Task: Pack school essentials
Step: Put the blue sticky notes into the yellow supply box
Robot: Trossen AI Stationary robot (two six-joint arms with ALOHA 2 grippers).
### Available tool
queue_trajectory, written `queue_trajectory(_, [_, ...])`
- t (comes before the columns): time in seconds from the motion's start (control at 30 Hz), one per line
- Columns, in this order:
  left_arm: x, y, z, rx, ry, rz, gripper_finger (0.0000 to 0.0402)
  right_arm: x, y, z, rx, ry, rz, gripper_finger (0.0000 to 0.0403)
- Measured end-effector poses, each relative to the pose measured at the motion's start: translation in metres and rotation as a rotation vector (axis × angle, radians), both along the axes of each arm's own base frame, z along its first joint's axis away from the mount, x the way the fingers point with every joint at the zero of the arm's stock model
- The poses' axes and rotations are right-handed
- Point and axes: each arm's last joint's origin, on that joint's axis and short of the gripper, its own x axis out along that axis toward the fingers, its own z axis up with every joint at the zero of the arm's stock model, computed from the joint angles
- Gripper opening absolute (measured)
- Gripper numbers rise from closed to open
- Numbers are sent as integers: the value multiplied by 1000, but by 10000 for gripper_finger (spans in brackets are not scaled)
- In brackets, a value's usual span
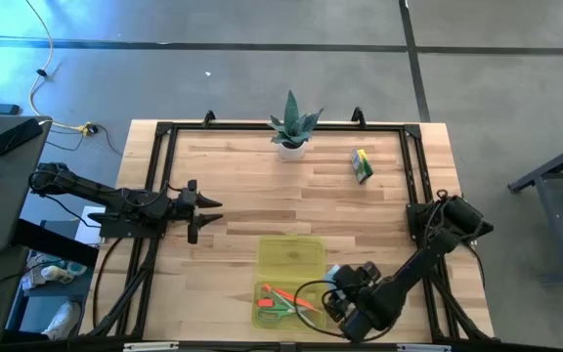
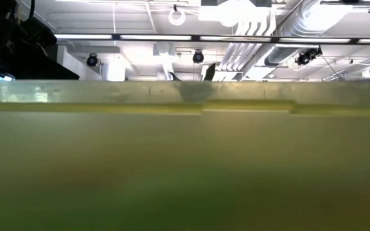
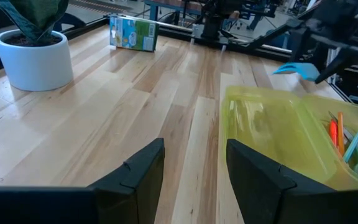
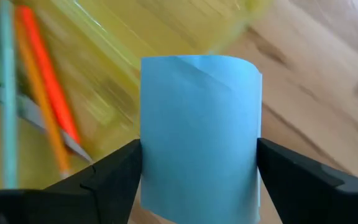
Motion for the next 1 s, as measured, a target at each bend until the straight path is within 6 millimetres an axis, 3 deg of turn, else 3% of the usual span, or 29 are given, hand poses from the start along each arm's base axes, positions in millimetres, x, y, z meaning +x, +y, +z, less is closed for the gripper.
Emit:
queue_trajectory(0.2, [0, 0, 0, 0, 0, 0, 161, 21, 2, 19, -3, -45, 176, 295])
queue_trajectory(0.53, [0, 0, 0, 0, 0, 0, 161, 66, 4, 32, 37, -244, 530, 295])
queue_trajectory(1.0, [0, 0, 0, 0, 0, 0, 161, 75, 10, -8, -32, -76, 810, 295])
